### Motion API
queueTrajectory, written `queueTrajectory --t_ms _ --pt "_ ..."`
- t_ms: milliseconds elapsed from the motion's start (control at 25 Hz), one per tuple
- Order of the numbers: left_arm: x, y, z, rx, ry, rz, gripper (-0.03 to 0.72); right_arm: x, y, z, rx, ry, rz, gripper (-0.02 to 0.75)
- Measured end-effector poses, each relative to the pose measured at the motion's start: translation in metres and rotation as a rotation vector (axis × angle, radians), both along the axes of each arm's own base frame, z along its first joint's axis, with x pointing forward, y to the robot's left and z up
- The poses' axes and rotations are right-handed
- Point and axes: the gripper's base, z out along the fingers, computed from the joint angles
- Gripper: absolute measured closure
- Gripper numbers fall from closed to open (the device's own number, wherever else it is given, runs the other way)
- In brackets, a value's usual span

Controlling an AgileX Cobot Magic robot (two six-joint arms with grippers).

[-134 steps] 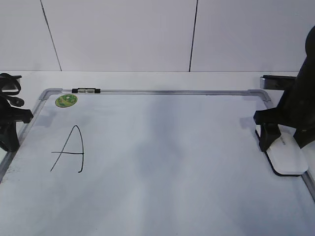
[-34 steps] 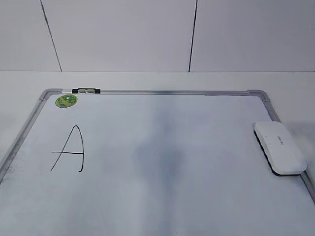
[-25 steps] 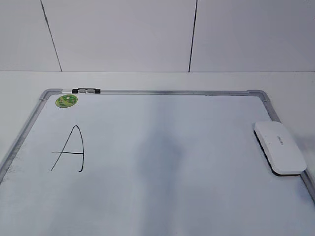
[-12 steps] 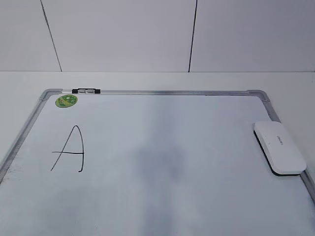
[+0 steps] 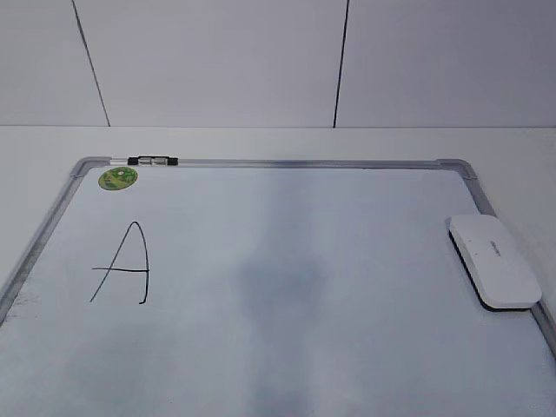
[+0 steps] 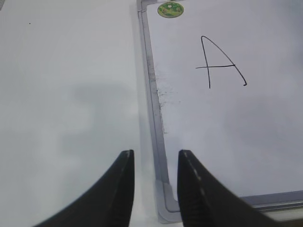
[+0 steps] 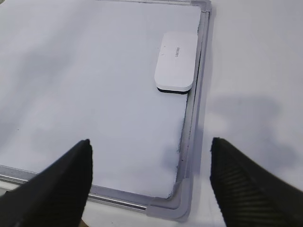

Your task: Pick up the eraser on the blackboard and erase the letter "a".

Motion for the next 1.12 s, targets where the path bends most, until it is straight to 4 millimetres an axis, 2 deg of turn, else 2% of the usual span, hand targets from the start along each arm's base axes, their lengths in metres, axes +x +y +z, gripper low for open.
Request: queueTrajectory --t_ms 640,920,1120 --pt "-0.001 -0.001 0.0 -0.011 -0.009 -0.006 0.454 0.0 -0.004 0.0 -0.035 -0.004 -0.025 0.146" --pt "-0.013 -0.002 0.0 -0.027 -0.082 -0.015 0.454 0.001 -0.004 0.0 -0.035 -0.006 -0.025 0.146" --pt "-0.013 -0.002 0.0 -0.03 -0.085 -0.015 0.454 0.001 -0.004 0.0 -0.036 -0.007 -0.026 0.146"
